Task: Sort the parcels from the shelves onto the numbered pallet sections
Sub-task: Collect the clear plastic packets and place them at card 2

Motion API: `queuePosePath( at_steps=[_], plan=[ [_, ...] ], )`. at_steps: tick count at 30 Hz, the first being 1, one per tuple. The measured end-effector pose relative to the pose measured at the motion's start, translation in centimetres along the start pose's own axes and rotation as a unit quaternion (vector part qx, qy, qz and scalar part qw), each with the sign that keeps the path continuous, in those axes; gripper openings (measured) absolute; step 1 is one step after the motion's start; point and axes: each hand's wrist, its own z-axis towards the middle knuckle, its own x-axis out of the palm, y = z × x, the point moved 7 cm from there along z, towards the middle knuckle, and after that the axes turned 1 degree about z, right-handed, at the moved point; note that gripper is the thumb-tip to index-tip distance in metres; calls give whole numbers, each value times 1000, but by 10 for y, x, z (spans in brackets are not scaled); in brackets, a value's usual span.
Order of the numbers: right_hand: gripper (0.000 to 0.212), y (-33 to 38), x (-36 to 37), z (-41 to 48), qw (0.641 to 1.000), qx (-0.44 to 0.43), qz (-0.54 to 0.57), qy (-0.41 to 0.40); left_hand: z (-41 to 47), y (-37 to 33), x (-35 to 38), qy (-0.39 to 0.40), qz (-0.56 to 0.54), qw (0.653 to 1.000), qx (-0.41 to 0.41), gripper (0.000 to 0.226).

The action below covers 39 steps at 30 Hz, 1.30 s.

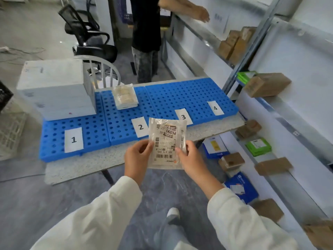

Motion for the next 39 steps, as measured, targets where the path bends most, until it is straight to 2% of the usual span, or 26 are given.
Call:
queuePosePath(
  at_steps=[5,11,25,34,39],
  plan=[
    [12,28,17,50,998,-48,-2,44,34,-11,-11,-52,8,999,9,13],
    [22,62,19,113,992,-85,-8,89,79,-32,-10,-96,25,995,26,14],
    [23,104,27,250,974,-137,-39,179,193,-40,13,-198,6,980,0,12],
    [21,127,75,312,966,-135,-80,208,261,-24,-14,-214,-13,976,-21,14],
    [15,137,112,352,970,-122,-95,186,312,-9,-33,-195,-1,980,-31,15]
  ],
)
